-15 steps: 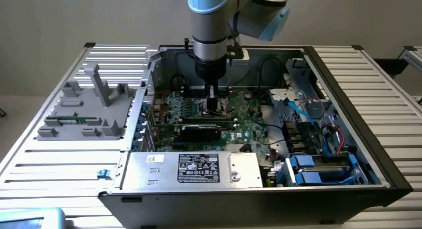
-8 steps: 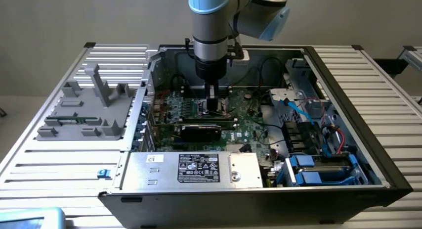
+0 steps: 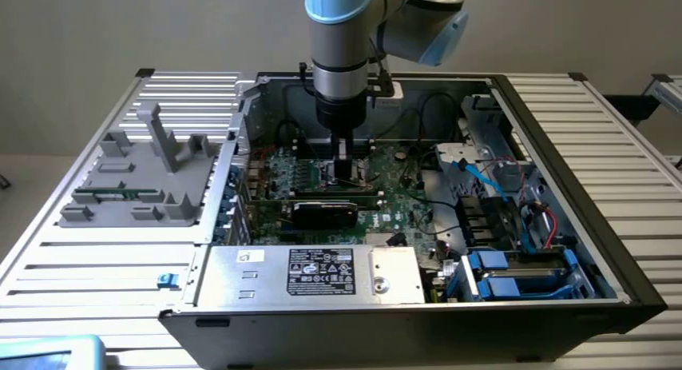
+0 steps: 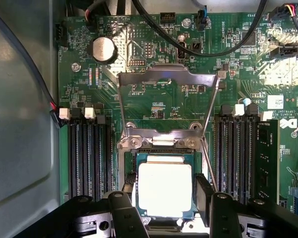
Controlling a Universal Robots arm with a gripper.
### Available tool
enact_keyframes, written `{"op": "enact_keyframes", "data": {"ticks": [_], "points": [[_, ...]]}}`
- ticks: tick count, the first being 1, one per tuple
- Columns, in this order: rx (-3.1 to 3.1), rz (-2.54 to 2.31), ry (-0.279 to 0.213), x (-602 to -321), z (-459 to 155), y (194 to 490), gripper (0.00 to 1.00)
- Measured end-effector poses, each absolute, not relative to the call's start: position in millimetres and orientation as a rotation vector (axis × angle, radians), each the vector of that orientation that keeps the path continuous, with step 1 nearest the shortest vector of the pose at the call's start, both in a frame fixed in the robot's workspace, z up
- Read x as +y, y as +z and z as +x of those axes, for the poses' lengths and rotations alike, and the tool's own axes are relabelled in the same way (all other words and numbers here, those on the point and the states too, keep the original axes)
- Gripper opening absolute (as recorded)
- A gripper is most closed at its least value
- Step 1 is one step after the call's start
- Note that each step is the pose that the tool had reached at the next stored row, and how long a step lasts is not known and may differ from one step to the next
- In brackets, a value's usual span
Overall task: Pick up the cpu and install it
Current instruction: 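Place the cpu into insertion slot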
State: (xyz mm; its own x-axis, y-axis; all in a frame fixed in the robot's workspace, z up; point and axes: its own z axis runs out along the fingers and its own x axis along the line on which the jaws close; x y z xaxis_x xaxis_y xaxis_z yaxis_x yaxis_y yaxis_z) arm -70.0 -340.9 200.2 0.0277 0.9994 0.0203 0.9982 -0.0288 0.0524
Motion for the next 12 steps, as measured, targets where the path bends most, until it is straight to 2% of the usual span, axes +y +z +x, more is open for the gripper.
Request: {"op": "enact_keyframes", "data": {"ticks": [12], "points": [[2.173, 2.235, 0.080, -340.7, -70.1, 198.2, 0.55]]}}
